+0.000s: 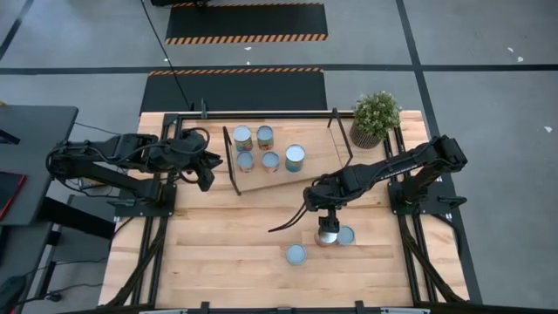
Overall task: Pick and place cans onto a shelf
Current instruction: Put the canned pineapple on the shelf
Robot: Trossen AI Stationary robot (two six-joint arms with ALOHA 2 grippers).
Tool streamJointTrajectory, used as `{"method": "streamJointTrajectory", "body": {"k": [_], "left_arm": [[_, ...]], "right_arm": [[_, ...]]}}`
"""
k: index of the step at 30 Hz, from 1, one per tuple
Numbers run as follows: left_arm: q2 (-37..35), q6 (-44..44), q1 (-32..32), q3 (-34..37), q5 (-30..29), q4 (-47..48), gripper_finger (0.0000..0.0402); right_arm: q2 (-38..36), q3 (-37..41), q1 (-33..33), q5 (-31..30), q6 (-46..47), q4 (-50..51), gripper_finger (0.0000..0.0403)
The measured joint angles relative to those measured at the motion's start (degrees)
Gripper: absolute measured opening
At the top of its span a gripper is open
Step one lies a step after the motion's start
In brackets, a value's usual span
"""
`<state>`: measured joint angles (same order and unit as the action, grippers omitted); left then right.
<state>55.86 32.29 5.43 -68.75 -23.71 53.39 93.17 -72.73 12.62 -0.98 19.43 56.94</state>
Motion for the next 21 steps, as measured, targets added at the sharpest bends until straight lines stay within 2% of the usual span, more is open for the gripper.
{"method": "streamJointTrajectory", "body": {"k": [7,14,18,21], "left_arm": [[0.0,0.0,0.0,0.0,0.0,0.0,0.0078],[0.0,0.0,0.0,0.0,0.0,0.0,0.0078],[0.0,0.0,0.0,0.0,0.0,0.0,0.0078],[0.0,0.0,0.0,0.0,0.0,0.0,0.0078]], "right_arm": [[-2.4,0.0,0.9,0.3,-0.2,0.9,0.0373],[-9.2,0.0,4.5,-4.5,-1.5,0.8,0.0373],[-9.9,0.0,6.8,-4.7,-1.3,4.4,0.0373],[-9.6,0.0,8.3,-2.6,-0.5,8.7,0.0373]]}}
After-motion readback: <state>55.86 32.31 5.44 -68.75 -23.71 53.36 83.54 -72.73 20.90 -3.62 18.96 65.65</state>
